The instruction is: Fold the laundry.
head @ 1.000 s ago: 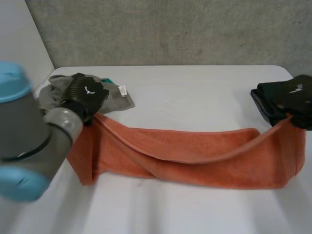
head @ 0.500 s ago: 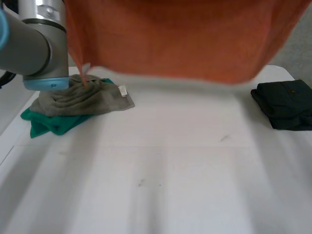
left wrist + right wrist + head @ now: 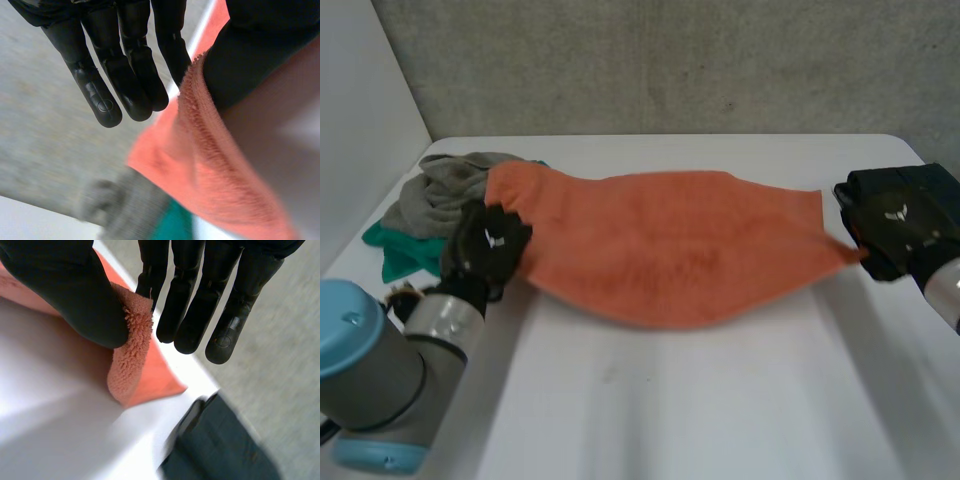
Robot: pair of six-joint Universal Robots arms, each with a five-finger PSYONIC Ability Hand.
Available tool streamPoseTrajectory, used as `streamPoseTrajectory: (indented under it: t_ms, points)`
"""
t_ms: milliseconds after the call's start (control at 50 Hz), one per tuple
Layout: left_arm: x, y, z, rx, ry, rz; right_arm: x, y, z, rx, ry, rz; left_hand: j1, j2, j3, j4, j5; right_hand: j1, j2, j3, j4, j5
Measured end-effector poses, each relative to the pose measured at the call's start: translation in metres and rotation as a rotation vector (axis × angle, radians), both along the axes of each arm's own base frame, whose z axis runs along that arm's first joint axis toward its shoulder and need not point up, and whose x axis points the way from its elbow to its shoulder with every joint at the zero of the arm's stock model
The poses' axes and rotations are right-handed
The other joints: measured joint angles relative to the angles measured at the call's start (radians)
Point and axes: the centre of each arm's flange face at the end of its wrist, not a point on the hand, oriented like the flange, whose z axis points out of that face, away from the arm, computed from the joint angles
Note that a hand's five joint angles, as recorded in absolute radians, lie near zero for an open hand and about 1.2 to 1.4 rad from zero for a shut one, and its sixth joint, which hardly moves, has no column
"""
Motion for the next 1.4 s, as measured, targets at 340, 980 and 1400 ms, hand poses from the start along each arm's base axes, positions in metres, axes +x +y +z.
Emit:
streamPoseTrajectory:
  t_ms: [340, 980, 1400]
  points:
    - [0.016, -0.004, -0.023, 0.105, 0.013, 0.060, -0.038, -0.003, -0.012, 0.115, 0.103, -0.069, -0.617, -0.665, -0.652, -0.674, -0.626, 0.000, 0.000, 0.000, 0.000, 0.000]
    - [0.046, 0.002, -0.025, 0.342, 0.128, 0.124, -0.040, -0.001, -0.018, 0.198, 0.087, -0.073, -0.266, -0.277, -0.271, -0.260, -0.227, 0.000, 0.000, 0.000, 0.000, 0.000]
    - [0.075, -0.035, -0.036, 0.421, 0.134, 0.127, -0.041, -0.002, -0.024, 0.240, 0.086, -0.066, -0.617, -0.659, -0.649, -0.668, -0.617, 0.000, 0.000, 0.000, 0.000, 0.000]
